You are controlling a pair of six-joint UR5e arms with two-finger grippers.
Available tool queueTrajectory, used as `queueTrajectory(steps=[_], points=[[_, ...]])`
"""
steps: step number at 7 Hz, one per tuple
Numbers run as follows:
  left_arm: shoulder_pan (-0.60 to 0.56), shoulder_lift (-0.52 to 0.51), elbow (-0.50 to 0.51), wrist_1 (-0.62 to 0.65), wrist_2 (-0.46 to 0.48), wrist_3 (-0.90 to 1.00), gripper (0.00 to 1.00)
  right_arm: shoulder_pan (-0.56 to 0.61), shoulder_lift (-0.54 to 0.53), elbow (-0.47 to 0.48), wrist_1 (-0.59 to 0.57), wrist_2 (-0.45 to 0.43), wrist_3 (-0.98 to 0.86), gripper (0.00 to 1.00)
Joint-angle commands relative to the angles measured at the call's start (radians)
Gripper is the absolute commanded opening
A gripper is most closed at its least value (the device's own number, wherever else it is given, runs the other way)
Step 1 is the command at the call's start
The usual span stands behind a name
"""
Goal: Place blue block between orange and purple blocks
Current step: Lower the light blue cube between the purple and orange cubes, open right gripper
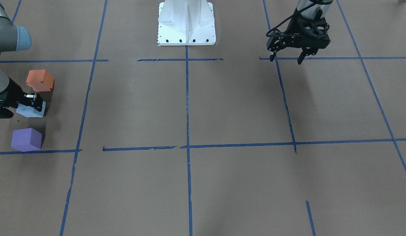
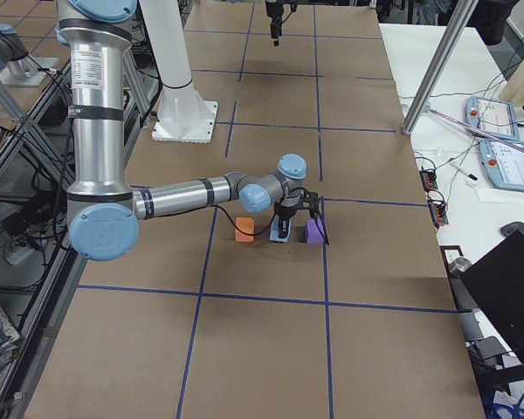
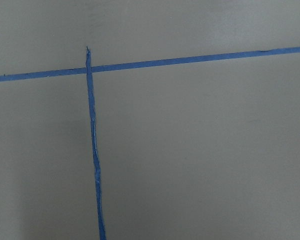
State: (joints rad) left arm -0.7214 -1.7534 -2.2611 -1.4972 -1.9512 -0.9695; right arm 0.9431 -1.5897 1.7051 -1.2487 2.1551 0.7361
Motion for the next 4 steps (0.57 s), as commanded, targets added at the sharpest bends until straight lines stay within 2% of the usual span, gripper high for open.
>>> queueTrajectory(steps=[1, 2, 3, 4], points=[[-0.001, 0.0, 0.0, 0.0, 0.0, 0.0, 1.0, -0.015, 0.014, -0.021, 0.0, -0.003, 0.0, 0.19], [-0.001, 0.0, 0.0, 0.0, 0.0, 0.0, 1.0, -0.015, 0.013, -0.024, 0.0, -0.003, -0.001, 0.24], [-0.001, 0.0, 0.0, 0.0, 0.0, 0.0, 1.0, -0.015, 0.013, -0.024, 0.002, -0.004, -0.001, 0.46], [-0.001, 0.0, -0.002, 0.0, 0.0, 0.0, 1.0, -0.015, 0.013, -0.021, 0.002, -0.004, 0.0, 0.99]])
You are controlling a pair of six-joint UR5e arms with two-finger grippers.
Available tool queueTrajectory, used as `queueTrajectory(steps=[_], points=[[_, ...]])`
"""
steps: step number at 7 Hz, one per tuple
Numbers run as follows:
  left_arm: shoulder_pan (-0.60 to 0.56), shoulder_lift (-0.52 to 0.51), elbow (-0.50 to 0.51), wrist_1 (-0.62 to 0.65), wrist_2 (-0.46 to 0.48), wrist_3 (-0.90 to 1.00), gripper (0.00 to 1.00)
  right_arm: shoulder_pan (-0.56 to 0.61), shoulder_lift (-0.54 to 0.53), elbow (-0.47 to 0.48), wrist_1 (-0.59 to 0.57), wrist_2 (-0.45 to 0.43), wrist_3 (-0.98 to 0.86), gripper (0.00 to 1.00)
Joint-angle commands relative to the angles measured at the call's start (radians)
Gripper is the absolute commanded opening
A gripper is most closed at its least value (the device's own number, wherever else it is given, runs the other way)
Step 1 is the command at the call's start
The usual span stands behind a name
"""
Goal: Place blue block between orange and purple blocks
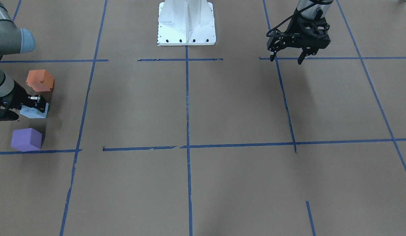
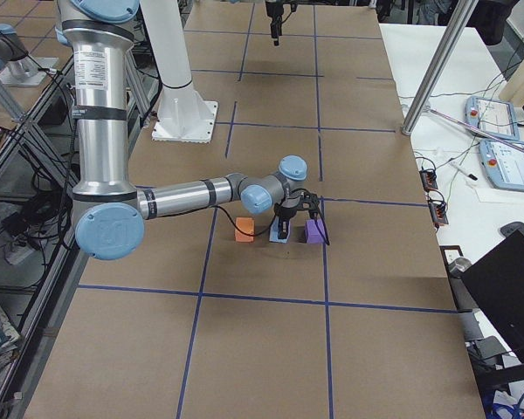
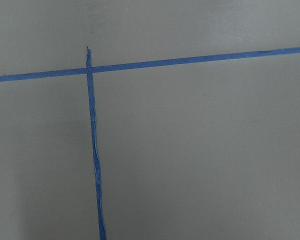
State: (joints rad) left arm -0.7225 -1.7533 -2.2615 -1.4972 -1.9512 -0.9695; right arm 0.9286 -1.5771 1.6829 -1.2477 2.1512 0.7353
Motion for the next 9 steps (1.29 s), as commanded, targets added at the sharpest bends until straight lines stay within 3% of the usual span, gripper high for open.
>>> queueTrajectory(steps=[1, 3, 4, 5, 8, 9], points=[[0.0, 0.0, -0.001, 0.0, 0.0, -0.002, 1.0, -0.001, 0.0, 0.003, 0.001, -0.001, -0.002, 1.0], [0.0, 0.003, 0.006, 0.0, 0.002, 0.0, 1.0, 0.013, -0.012, 0.071, 0.001, 0.01, -0.011, 1.0], [0.0, 0.038, 0.008, -0.002, 0.005, 0.015, 1.0, 0.074, -0.018, 0.107, -0.013, 0.039, -0.017, 1.0], [-0.003, 0.064, 0.008, -0.002, 0.005, 0.062, 1.0, 0.164, -0.036, 0.122, -0.013, 0.121, -0.031, 1.0], [-0.119, 0.179, 0.01, -0.003, -0.006, 0.381, 1.0, 0.364, -0.115, 0.112, -0.044, 0.191, -0.323, 1.0], [-0.191, 0.211, 0.028, -0.003, -0.009, 0.505, 1.0, 0.436, -0.113, 0.121, -0.133, 0.212, -0.424, 1.0]])
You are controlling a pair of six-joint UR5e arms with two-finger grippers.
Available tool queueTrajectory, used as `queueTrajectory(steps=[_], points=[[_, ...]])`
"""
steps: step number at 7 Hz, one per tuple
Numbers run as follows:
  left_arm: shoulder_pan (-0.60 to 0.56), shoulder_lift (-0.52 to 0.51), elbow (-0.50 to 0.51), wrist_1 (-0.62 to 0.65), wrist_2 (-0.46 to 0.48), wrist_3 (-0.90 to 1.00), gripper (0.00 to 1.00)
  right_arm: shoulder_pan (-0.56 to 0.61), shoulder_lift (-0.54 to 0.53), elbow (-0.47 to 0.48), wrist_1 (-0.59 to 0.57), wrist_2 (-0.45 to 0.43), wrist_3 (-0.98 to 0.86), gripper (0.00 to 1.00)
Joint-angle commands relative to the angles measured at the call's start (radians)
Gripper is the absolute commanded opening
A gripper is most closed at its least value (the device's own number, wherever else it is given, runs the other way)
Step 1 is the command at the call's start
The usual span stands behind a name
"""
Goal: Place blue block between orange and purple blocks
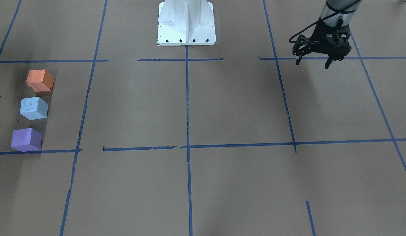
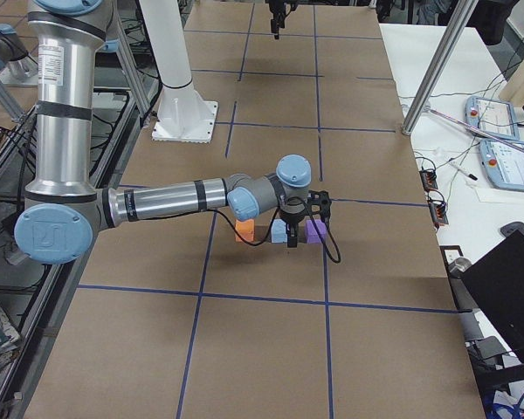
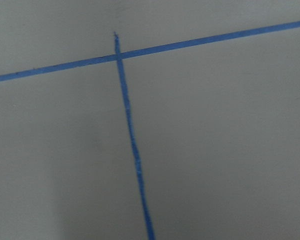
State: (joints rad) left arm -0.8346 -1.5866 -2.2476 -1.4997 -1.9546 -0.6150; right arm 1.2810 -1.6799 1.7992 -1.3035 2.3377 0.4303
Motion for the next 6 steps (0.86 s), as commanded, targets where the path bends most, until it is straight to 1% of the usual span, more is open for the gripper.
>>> queueTrajectory(steps=[1, 2, 3, 4, 5, 6], points=[[-0.191, 0.046, 0.086, -0.007, -0.033, 0.29, 1.0, 0.14, -0.017, 0.014, -0.156, 0.044, -0.221, 1.0], [-0.313, 0.037, 0.2, -0.029, -0.181, 0.449, 1.0, 0.173, -0.053, 0.043, -0.177, 0.046, -0.264, 1.0], [-0.443, 0.034, 0.338, -0.072, -0.264, 0.606, 1.0, 0.199, -0.105, 0.072, -0.178, 0.048, -0.321, 1.0], [-0.553, 0.036, 0.42, -0.112, -0.338, 0.688, 1.0, 0.201, -0.112, 0.078, -0.183, 0.048, -0.326, 1.0], [-0.614, 0.043, 0.513, -0.113, -0.419, 0.809, 1.0, 0.204, -0.112, 0.077, -0.183, 0.039, -0.327, 1.0], [-0.63, 0.048, 0.555, -0.102, -0.45, 0.834, 1.0, 0.213, -0.113, 0.077, -0.183, 0.037, -0.327, 1.0]])
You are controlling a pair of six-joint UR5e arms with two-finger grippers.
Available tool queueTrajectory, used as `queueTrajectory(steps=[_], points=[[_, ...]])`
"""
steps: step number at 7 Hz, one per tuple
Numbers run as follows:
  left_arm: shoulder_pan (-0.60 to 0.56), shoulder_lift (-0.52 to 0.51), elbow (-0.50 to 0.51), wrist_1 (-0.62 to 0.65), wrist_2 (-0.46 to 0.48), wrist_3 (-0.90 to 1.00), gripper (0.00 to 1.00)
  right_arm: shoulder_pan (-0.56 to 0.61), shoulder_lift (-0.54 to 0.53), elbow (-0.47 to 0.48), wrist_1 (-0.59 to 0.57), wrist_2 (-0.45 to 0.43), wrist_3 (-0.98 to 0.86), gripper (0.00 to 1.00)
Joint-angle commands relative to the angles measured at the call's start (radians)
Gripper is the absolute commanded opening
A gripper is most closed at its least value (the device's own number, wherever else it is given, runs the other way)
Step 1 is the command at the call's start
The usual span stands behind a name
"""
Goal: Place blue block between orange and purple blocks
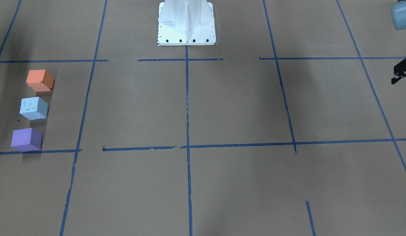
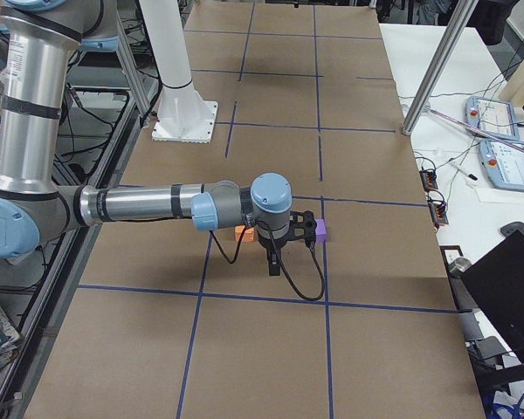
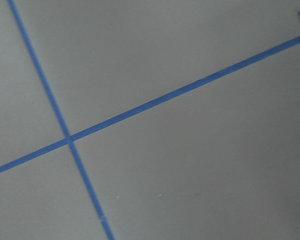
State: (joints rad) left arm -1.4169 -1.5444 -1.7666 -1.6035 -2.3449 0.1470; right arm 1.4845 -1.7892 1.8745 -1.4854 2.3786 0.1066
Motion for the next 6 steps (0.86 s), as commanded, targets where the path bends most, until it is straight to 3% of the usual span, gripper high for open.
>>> queueTrajectory(steps=[1, 4, 6], points=[[-0.05, 0.01, 0.122, 0.002, -0.059, 0.074, 1.0, 0.007, -0.004, 0.002, -0.013, -0.007, -0.004, 1.0], [-0.126, 0.009, 0.118, 0.072, -0.07, 0.069, 1.0, -0.032, -0.001, 0.0, -0.041, -0.036, -0.035, 1.0], [-0.126, 0.012, 0.116, 0.082, -0.07, 0.066, 1.0, -0.033, 0.008, -0.002, -0.125, -0.024, -0.114, 1.0]])
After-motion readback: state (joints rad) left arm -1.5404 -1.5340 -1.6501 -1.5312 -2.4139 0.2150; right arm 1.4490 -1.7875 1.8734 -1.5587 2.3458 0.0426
